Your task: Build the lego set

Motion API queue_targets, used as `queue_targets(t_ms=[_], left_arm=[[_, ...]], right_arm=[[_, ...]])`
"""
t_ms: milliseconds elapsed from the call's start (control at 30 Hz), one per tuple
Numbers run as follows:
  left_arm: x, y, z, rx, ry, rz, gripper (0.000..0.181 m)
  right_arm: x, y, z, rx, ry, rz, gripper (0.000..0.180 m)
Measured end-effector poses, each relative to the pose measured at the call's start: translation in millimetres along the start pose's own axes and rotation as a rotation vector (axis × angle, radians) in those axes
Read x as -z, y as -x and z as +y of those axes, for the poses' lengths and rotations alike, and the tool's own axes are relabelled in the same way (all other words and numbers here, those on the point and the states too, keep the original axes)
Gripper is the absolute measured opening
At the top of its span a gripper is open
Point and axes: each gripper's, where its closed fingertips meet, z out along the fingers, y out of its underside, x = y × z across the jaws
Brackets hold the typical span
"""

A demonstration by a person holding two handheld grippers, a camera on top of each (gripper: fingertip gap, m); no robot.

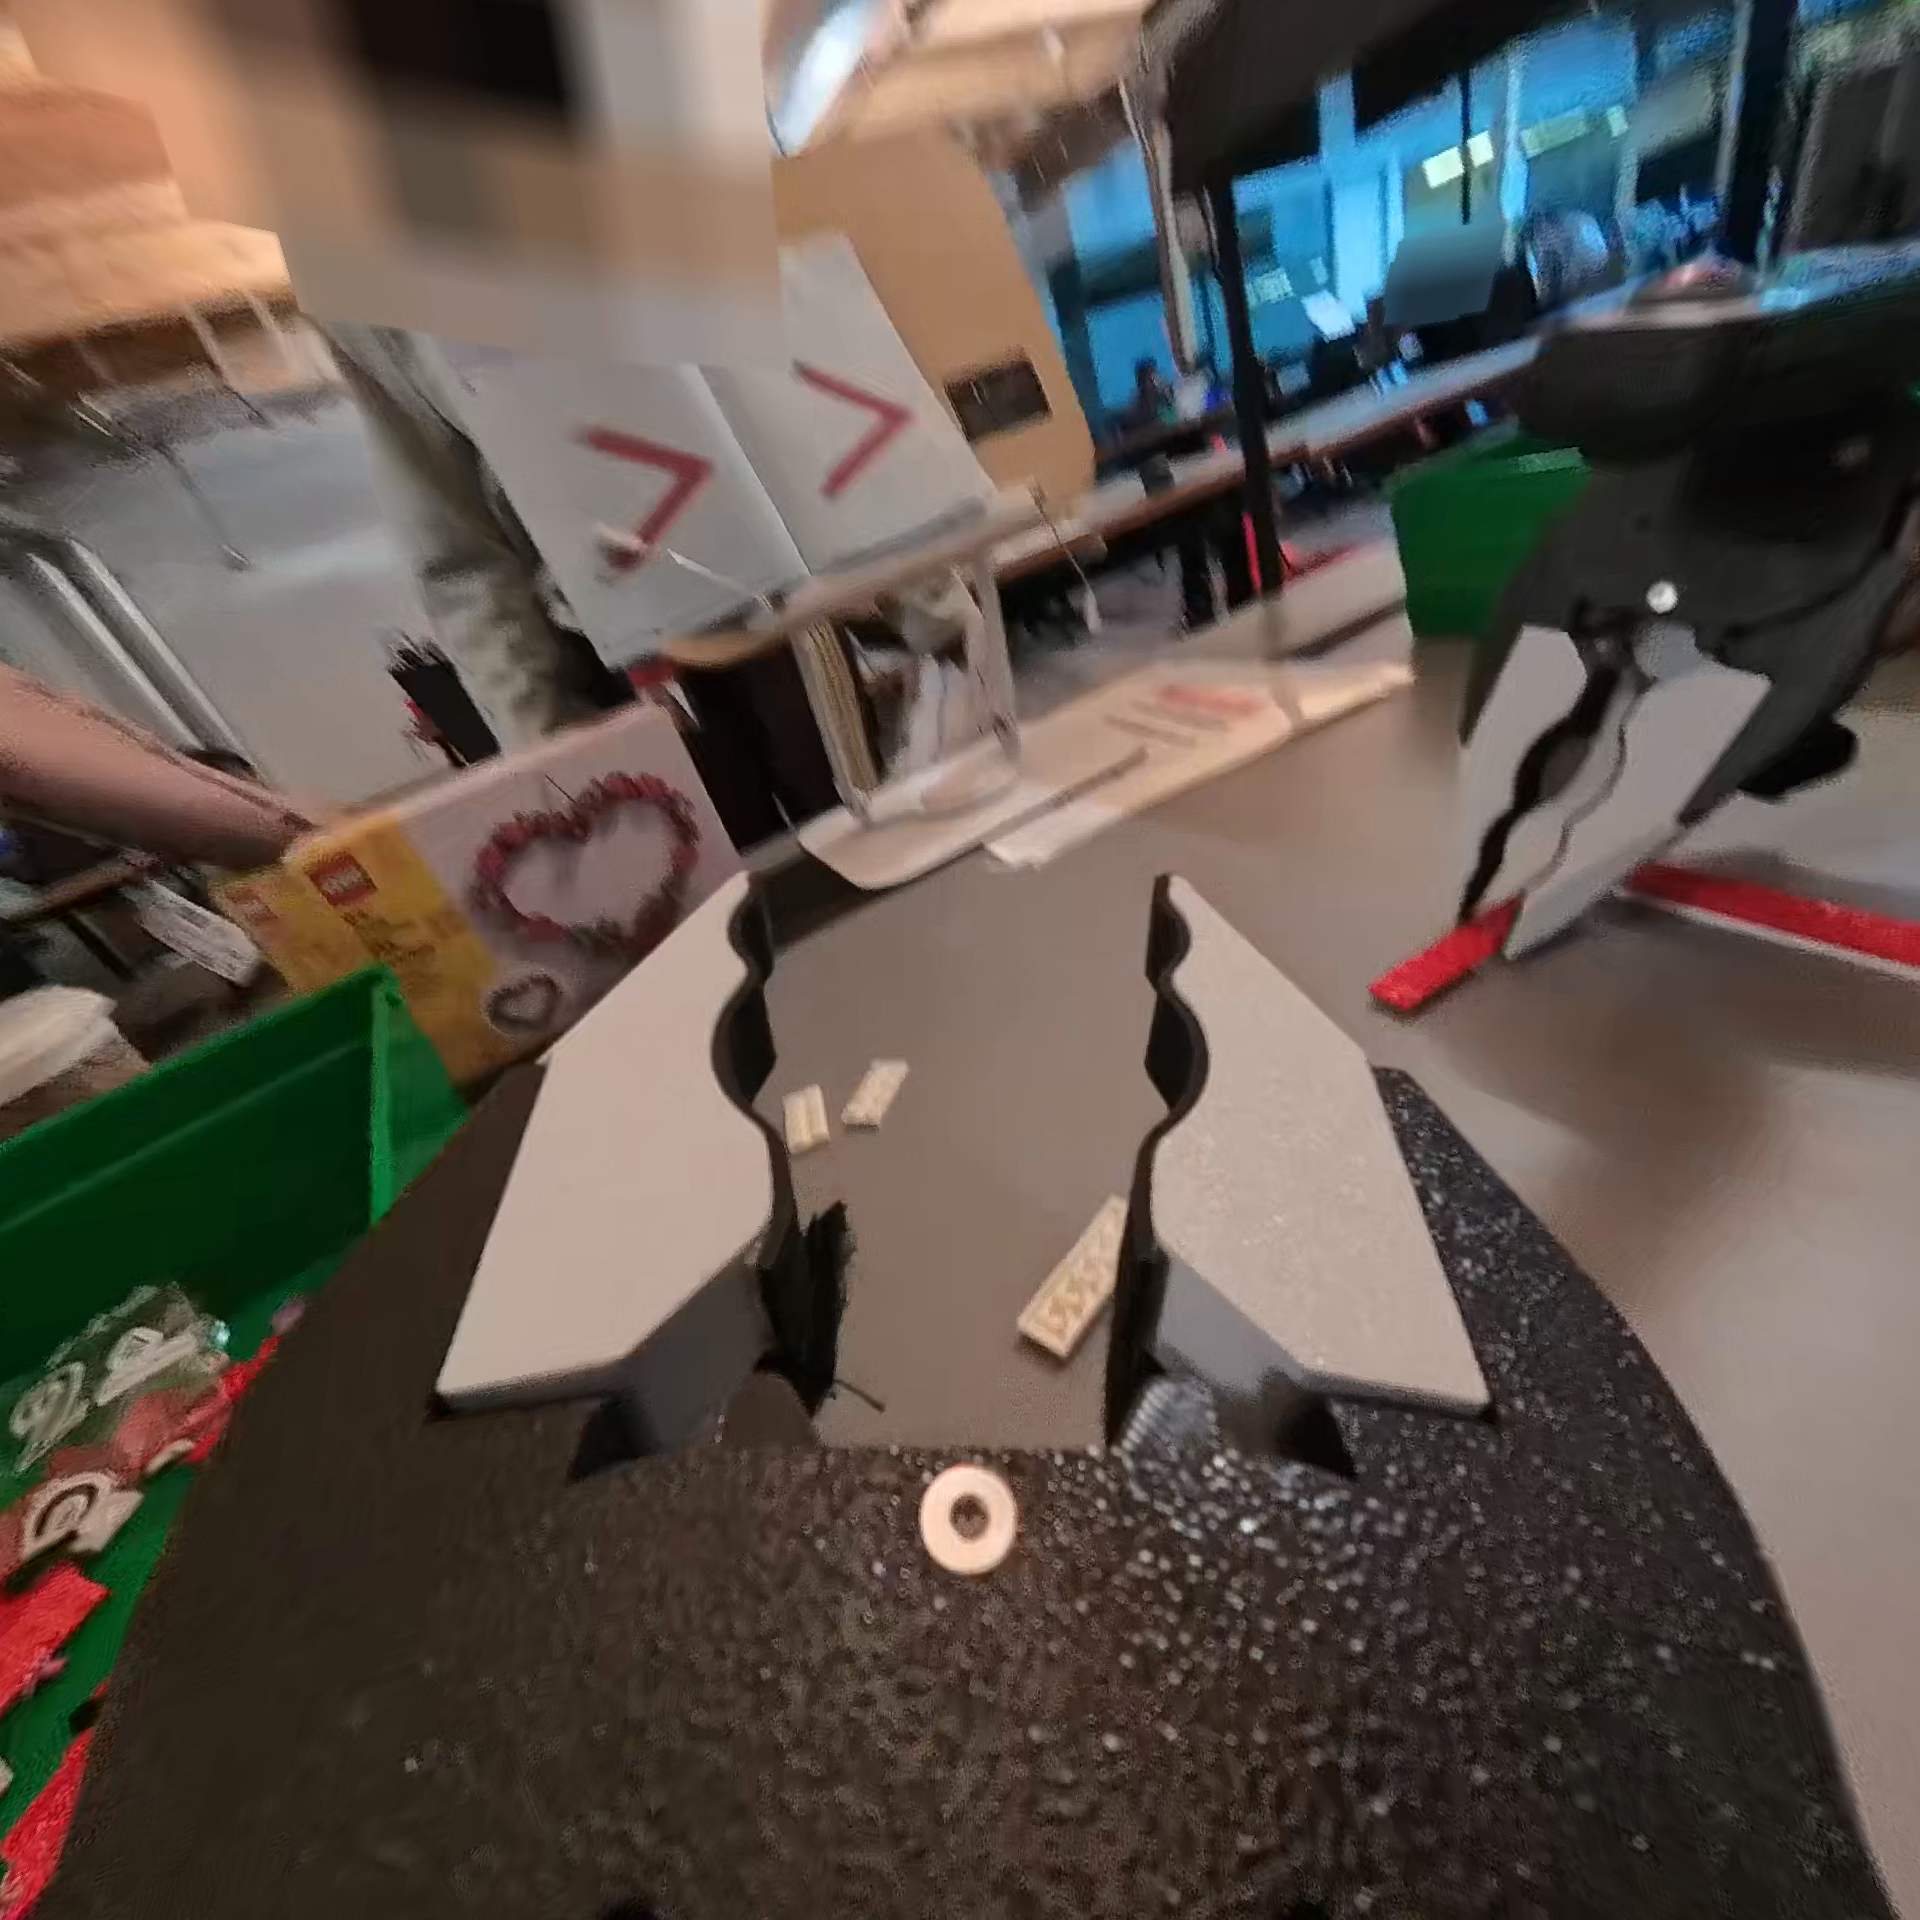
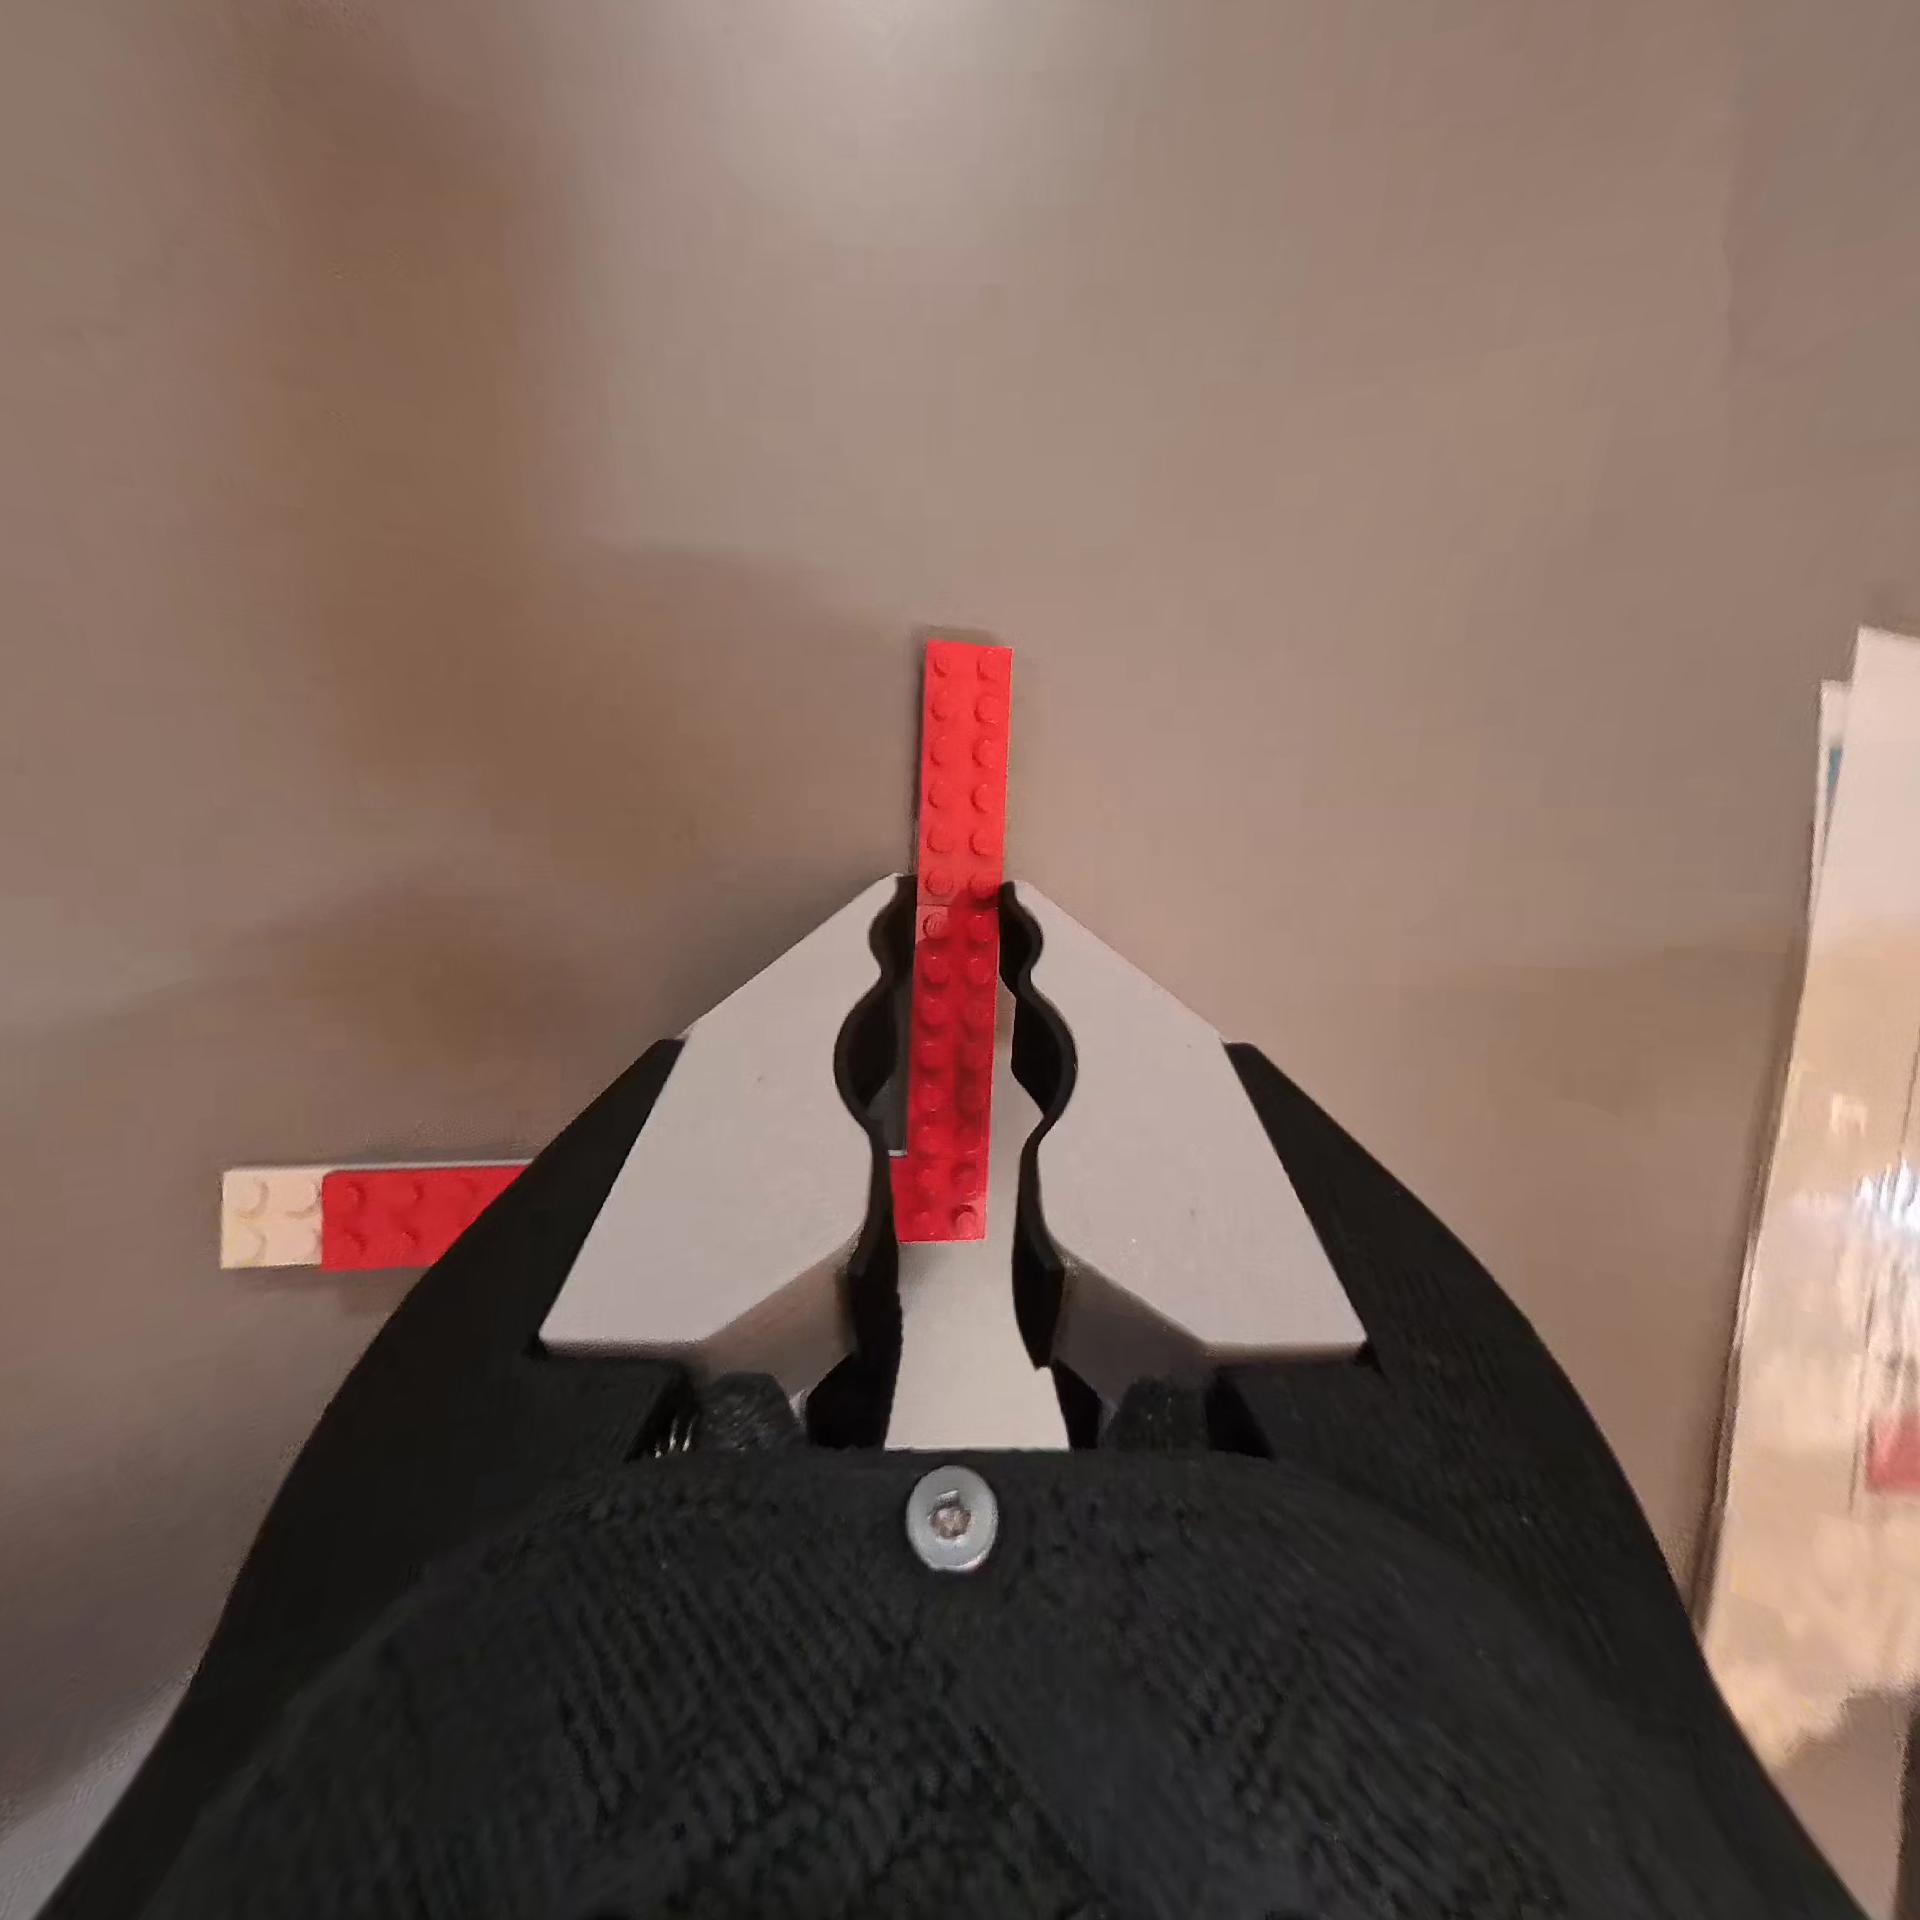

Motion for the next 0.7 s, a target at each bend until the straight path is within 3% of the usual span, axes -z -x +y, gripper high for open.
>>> queue_targets(t_ms=[100,200,300,433,567,700], left_arm=[[-0.9,-6.4,22.0,0.073,0.161,0.145,0.069],[0.6,-5.4,37.7,0.080,0.233,0.186,0.068],[2.3,-1.5,36.4,0.109,0.205,0.197,0.066],[4.6,2.8,30.1,0.150,0.182,0.211,0.069],[8.3,4.5,19.0,0.190,0.140,0.230,0.069],[10.6,5.3,15.2,0.204,0.121,0.237,0.068]], right_arm=[[-5.5,12.1,-13.0,0.125,-0.043,-0.073,0.014],[-8.5,19.2,-22.1,0.147,-0.048,-0.132,0.014],[-7.1,14.2,-31.8,0.100,-0.042,-0.135,0.040],[-9.6,13.3,-83.3,0.097,-0.187,-0.143,0.040],[-40.7,18.1,-130.1,0.202,-0.218,-0.119,0.041],[-66.6,18.4,-157.1,0.176,-0.218,-0.200,0.041]])
